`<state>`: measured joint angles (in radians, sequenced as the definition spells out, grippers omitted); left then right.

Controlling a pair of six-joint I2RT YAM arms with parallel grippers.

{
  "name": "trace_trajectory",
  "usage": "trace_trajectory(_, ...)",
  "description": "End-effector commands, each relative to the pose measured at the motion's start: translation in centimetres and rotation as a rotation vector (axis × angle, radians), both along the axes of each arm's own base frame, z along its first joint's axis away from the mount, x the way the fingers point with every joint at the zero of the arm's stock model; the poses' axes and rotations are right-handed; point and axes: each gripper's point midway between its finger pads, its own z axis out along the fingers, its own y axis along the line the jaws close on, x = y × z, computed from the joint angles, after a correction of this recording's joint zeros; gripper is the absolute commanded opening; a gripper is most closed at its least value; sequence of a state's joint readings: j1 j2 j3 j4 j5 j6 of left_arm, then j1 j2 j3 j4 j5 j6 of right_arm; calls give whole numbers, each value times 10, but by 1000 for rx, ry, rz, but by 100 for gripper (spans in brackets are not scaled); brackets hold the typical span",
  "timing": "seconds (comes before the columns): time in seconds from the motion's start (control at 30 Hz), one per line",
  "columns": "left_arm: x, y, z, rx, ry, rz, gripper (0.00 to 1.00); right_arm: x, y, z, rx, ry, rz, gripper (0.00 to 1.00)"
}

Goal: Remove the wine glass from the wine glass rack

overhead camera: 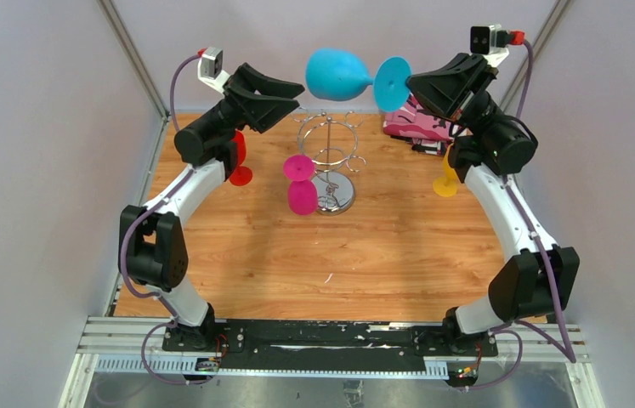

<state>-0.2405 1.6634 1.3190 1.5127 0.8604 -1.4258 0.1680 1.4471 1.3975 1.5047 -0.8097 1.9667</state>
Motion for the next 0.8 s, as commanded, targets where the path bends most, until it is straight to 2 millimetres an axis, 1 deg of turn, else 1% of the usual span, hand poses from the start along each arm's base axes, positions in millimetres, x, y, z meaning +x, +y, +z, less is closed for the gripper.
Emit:
trace_trajectory(0.0, -27, 6, 23, -27, -109, -4, 61, -11, 9, 2, 31, -57, 41, 0)
trace_trajectory(0.2, -30, 6, 22, -21, -107, -11, 61, 0, 28, -9, 18, -27, 86, 0)
trace_trajectory(0.3, -33, 7, 22, -21, -108, -9, 61, 6, 32, -14, 26, -12, 101, 0)
trace_trajectory(0.37, -38, 7, 24, -20, -118, -9, 61, 9, 35, -17, 29, -4, 111, 0)
trace_trajectory(0.53, -59, 12, 31, -25, -154, -3, 61, 16, 45, -25, 15, 2, 120, 0)
trace_trajectory(0.63, -76, 16, 35, -28, -182, 5, 61, 14, 53, -26, 10, -2, 140, 0)
trace_trajectory(0.77, -95, 21, 36, -27, -209, 13, 61, 11, 58, -25, 15, -13, 149, 0)
